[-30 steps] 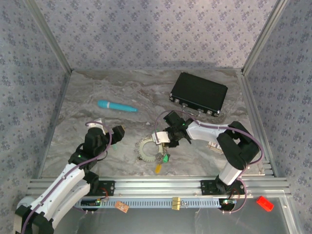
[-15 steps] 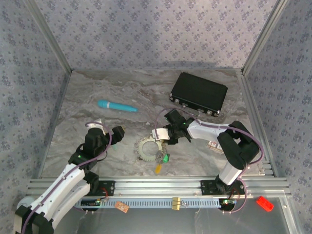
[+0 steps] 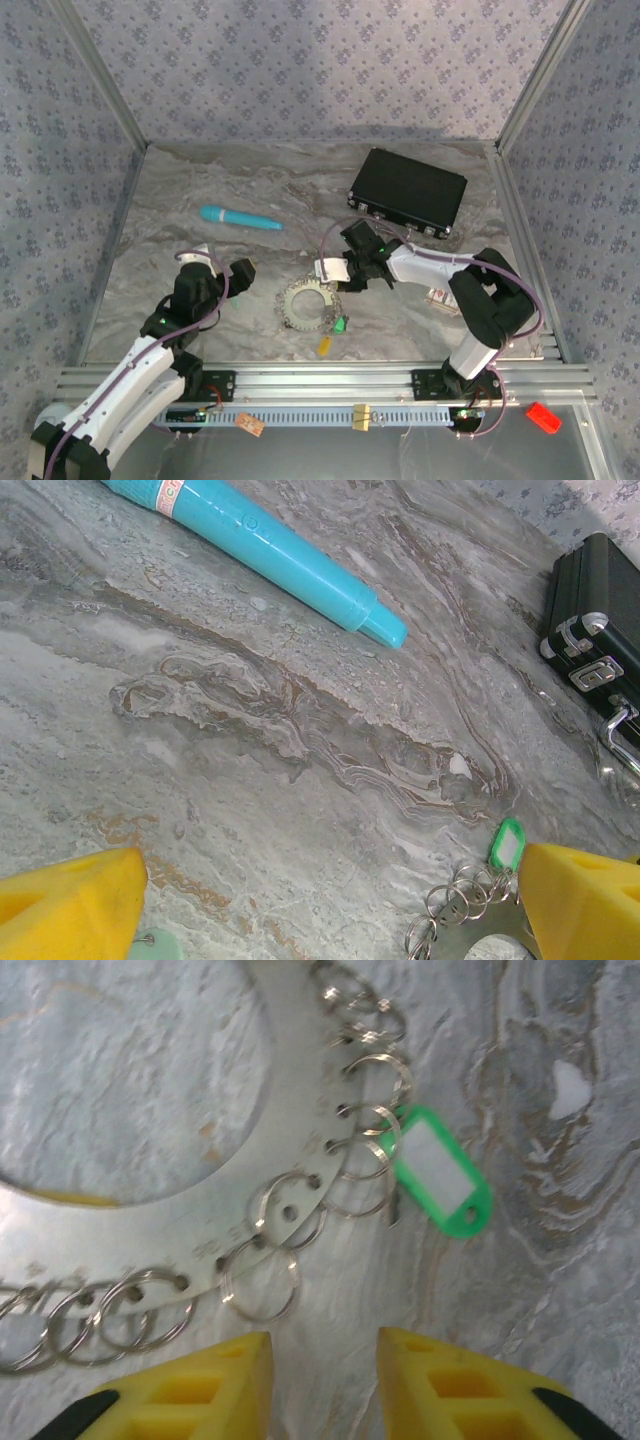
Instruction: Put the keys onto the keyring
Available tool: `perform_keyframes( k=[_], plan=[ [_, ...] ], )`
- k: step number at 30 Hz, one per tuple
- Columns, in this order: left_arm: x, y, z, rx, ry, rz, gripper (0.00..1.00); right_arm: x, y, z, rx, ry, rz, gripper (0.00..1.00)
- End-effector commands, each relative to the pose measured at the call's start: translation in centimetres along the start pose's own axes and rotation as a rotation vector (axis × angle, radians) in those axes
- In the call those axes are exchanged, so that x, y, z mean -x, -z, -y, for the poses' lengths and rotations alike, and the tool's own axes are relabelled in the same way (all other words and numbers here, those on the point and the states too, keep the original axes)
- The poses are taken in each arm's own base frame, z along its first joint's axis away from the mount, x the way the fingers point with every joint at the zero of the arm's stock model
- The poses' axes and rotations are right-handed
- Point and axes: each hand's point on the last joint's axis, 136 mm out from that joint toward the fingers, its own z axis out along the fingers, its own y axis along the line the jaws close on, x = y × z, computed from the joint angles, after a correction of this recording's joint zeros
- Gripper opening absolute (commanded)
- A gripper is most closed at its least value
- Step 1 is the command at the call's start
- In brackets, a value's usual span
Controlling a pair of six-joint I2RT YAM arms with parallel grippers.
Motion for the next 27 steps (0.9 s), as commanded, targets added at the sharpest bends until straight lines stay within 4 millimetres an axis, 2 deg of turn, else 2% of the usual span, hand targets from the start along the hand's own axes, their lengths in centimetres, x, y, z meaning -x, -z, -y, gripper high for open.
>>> perform_keyframes(
  k=[1, 9, 27],
  plan=[
    [0.1, 0.1, 0.1, -0.005, 0.006, 0.013, 0.95, -0.3, 0.6, -1.4, 0.028, 0.058, -0.025, 0.38],
    [0.1, 0.2, 0.1, -0.005, 0.005, 0.006, 0.95, 0.3, -0.9, -1.7, 0.063, 0.108, -0.036, 0.41],
    [0.1, 0.3, 0.1, -0.005, 0.008, 0.009, 0.95, 0.7, -1.9, -1.4, 0.083, 0.144, -0.056, 0.38]
  ],
)
